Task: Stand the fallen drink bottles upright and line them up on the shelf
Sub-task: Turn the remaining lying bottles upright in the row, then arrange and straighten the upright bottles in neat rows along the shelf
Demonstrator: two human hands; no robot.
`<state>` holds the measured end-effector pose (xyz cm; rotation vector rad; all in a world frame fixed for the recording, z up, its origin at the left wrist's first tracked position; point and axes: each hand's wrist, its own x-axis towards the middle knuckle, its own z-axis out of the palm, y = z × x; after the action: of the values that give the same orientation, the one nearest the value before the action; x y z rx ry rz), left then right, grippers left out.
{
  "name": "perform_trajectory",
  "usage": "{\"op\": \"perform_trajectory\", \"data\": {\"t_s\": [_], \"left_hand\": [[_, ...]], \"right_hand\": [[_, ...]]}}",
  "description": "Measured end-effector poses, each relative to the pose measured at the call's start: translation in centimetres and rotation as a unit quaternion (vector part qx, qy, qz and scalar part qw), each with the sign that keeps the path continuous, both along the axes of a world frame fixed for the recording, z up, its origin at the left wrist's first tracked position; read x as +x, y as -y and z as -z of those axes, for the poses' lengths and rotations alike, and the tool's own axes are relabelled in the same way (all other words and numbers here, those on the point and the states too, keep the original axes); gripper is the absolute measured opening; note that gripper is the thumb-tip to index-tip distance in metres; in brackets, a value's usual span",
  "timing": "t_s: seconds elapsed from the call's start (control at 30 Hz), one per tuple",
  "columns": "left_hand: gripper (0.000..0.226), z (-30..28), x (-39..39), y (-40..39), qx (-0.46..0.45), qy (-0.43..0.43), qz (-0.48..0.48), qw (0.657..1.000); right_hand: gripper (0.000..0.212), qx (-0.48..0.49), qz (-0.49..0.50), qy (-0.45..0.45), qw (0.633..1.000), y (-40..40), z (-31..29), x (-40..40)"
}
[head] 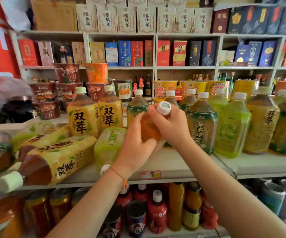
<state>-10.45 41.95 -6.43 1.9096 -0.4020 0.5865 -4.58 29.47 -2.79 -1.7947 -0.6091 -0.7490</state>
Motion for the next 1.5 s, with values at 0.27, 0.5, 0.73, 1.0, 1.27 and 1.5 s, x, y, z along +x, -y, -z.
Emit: {"op": "perform_trajectory", "data": {"t_s": [0.27, 0.5, 0.73, 1.0, 1.27, 1.5], "left_hand": [[0.088, 0.2, 3.1, 3.4, 0.014, -0.053, 0.016, 0.998], [0.07, -0.9, 2.0, 3.8, 0.196, 0.009, -0.086, 0.977], [0.039, -0.8, -2.3, -5.3, 0.244, 0.049, -0.251, 0.935], [0.047, 2.8, -4.0, -6.4, 0.12, -0.033, -0.248, 0.961], [0.074, 3.7, -3.9, -6.5, 0.004, -0.08, -0.213, 0.974], [0.069, 3.4, -3.7, -5.7, -0.073, -0.067, -0.16, 0.982]], "right_hand": [[0.033, -0.054, 0.176, -0.1, 0.978, 1.9, -2.6, 1.5], [0.043, -0.069, 0.273, 0.19, 0.94, 2.1, -0.3, 0.7], [0.013, -0.171, 0.041, 0.324, 0.929, -1.8, 4.2, -3.2], [0.106, -0.389, -0.09, -0.207, 0.893, -5.5, 5.4, -4.3], [0.116, -0.319, -0.141, -0.226, 0.91, -4.7, 5.3, -4.3], [0.1, -0.291, -0.05, -0.142, 0.945, -3.1, 5.8, -5.1]]}}
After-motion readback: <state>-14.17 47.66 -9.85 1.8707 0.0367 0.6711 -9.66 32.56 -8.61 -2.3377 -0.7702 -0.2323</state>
